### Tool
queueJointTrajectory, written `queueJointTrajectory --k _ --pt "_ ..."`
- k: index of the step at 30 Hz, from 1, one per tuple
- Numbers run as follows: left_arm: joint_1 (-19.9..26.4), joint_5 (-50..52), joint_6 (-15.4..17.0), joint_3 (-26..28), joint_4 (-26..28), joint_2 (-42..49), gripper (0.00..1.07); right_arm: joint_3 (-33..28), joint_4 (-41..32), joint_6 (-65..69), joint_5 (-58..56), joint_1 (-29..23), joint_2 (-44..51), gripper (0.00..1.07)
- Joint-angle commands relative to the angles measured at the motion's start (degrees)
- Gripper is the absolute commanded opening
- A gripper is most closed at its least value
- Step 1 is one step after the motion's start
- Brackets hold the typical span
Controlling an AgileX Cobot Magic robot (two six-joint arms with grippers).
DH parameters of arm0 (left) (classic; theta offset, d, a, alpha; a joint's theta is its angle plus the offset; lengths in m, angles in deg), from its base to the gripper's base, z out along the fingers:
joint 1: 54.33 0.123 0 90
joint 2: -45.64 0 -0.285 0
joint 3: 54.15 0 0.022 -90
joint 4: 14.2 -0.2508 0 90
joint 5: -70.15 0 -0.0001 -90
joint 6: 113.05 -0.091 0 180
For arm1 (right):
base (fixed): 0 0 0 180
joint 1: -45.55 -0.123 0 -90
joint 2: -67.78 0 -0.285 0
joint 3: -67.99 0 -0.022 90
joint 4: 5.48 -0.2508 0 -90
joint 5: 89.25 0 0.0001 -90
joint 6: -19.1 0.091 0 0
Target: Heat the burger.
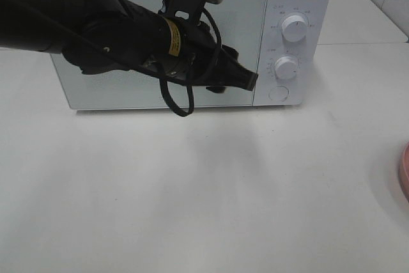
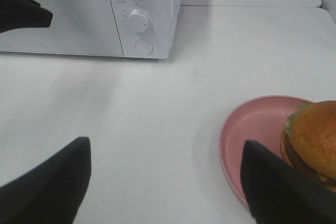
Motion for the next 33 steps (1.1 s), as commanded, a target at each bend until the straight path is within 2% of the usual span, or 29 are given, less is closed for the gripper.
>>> queueJointTrajectory --k 1,2,3,4,5,9,13,20,21,22,24,25,26,27,28,30,31,32,33 --pt "-2.06 -8.48 0.34 0.4 0.34 2.01 0.9 -0.17 -0.06 -0.46 0.46 0.34 1.43 0.75" --pt "-3.38 -14.09 0.34 0.46 0.46 3.09 1.01 -0.17 -0.06 -0.46 0.46 0.34 1.43 0.75" --pt "-3.95 -17.25 0.34 0.46 0.52 3.67 1.02 -0.17 -0.06 -0.46 0.46 0.34 1.43 0.75" --pt "-3.95 -17.25 0.34 0.46 0.52 3.67 1.02 -0.17 -0.06 -0.46 0.46 0.34 1.43 0.75" --pt "-5.1 -23.72 0.34 0.46 1.6 4.76 1.02 -0.17 -0.06 -0.46 0.46 0.34 1.43 0.75" --pt "-6.3 -31.11 0.34 0.46 3.95 6.13 1.02 -0.17 -0.06 -0.46 0.46 0.34 1.43 0.75" --pt "-6.65 -42.06 -0.17 0.46 9.4 8.94 1.02 -0.17 -0.06 -0.46 0.46 0.34 1.43 0.75" --pt "-4.93 -49.33 0.34 0.46 9.63 12.66 1.02 -0.17 -0.06 -0.46 0.46 0.34 1.43 0.75" --pt "-2.69 -51.57 0.34 0.46 9.68 14.32 1.02 -0.17 -0.06 -0.46 0.46 0.34 1.43 0.75" --pt "-2.69 -51.57 0.34 0.46 9.68 14.32 1.02 -0.17 -0.06 -0.46 0.46 0.34 1.43 0.75" --pt "2.58 -54.6 -1.6 0.46 10.14 17.07 1.02 -0.17 -0.06 -0.46 0.46 0.34 1.43 0.75" --pt "2.58 -54.6 -1.6 0.46 10.14 17.07 1.02 -0.17 -0.06 -0.46 0.46 0.34 1.43 0.75" --pt "6.59 -56.72 -4.3 0.46 10.94 19.08 1.02 -0.17 -0.06 -0.46 0.46 0.34 1.43 0.75" --pt "9.11 -57.93 -5.67 0.46 11.52 20.23 1.02 -0.17 -0.06 -0.46 0.46 0.34 1.43 0.75" --pt "9.11 -57.93 -5.67 0.46 11.52 20.23 1.02 -0.17 -0.06 -0.46 0.46 0.34 1.43 0.75" --pt "19.48 -61.02 -10.94 0.46 15.24 25.32 1.02 -0.17 -0.06 -0.46 0.46 0.34 1.43 0.75" --pt "19.48 -61.02 -10.94 0.46 15.24 25.32 1.02 -0.17 -0.06 -0.46 0.46 0.34 1.43 0.75" --pt "22.69 -61.42 -12.43 0.46 16.73 26.81 1.02 -0.17 -0.06 -0.46 0.46 0.34 1.43 0.75" --pt "22.69 -61.42 -12.43 0.46 16.73 26.81 1.02 -0.17 -0.06 -0.46 0.46 0.34 1.43 0.75"
